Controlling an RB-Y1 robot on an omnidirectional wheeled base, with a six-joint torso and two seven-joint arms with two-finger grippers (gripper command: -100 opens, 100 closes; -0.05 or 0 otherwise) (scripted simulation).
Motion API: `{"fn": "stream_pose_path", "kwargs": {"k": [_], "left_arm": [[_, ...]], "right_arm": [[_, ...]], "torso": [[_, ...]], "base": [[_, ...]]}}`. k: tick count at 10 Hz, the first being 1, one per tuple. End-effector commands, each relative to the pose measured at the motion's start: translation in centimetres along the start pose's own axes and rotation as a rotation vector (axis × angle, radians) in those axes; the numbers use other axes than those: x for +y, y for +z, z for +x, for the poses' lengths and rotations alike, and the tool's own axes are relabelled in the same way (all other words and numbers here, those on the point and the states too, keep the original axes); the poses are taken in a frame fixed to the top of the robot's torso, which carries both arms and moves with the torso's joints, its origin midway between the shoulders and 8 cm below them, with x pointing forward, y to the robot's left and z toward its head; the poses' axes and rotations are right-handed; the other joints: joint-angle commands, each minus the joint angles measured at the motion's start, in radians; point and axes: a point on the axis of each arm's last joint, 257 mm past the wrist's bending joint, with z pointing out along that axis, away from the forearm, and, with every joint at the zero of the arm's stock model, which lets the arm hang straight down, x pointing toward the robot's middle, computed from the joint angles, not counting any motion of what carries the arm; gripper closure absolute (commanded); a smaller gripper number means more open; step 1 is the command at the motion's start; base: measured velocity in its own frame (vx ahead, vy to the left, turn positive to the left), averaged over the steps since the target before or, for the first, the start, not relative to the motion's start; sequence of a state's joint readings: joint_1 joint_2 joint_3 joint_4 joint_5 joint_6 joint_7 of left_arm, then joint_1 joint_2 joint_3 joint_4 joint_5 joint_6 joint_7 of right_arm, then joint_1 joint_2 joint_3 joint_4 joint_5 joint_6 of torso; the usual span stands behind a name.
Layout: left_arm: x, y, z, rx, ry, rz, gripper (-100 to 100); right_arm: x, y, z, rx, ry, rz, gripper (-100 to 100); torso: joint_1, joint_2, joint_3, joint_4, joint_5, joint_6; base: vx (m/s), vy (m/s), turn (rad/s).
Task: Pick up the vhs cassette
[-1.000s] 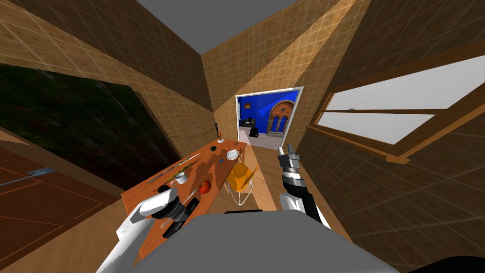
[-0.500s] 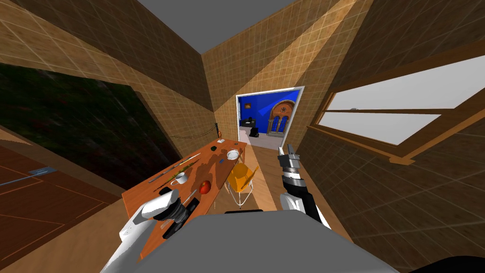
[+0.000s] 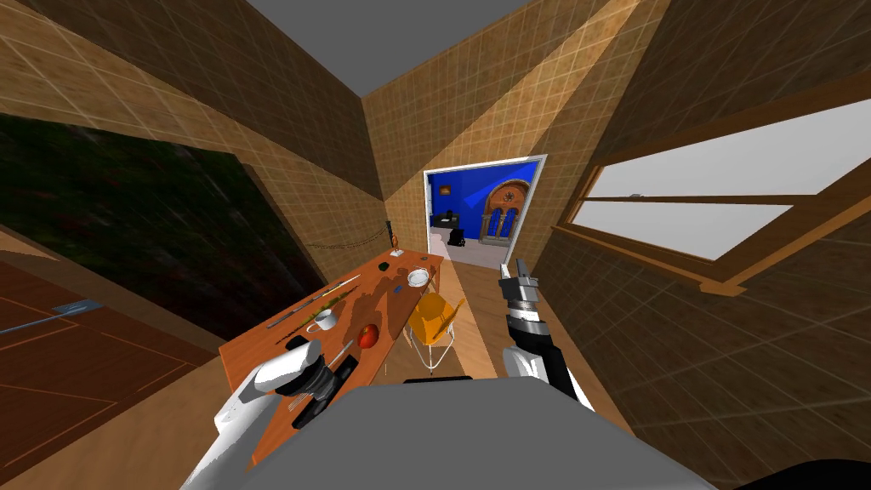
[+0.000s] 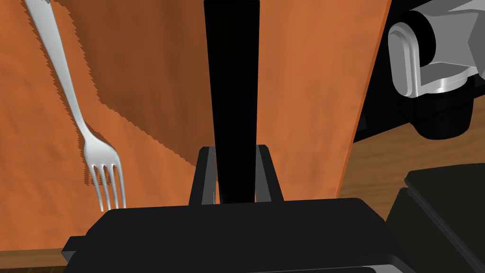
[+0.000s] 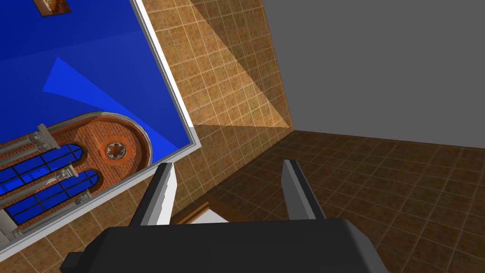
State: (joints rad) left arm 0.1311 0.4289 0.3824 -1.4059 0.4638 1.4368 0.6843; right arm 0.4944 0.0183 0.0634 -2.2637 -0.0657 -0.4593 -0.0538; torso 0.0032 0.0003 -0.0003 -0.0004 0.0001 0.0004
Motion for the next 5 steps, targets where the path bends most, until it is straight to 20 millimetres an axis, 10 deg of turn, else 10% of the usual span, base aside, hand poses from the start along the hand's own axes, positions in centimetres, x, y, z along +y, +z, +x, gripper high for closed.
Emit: {"fn": "stream_pose_path", "kwargs": {"k": [1,4,5], "left_arm": [[-0.26,-0.9,0.12,-0.001,-0.001,0.001,100],[-0.4,-1.53,0.15,0.0,-0.002,0.003,100],[-0.4,-1.6,0.13,-0.001,-0.002,0.002,0]], "right_arm": [[0.0,0.0,0.0,0.0,0.0,0.0,0],[0.0,0.0,0.0,0.0,0.0,0.0,0],[0.0,0.0,0.0,0.0,0.0,0.0,0]], "torso": [[0.0,0.0,0.0,0.0,0.0,0.0],[0.0,0.001,0.001,0.0,0.0,0.0],[0.0,0.0,0.0,0.0,0.0,0.0]], "base": [[-0.011,-0.004,-0.017],[-0.011,-0.001,-0.015],[0.0,0.0,0.0]]}}
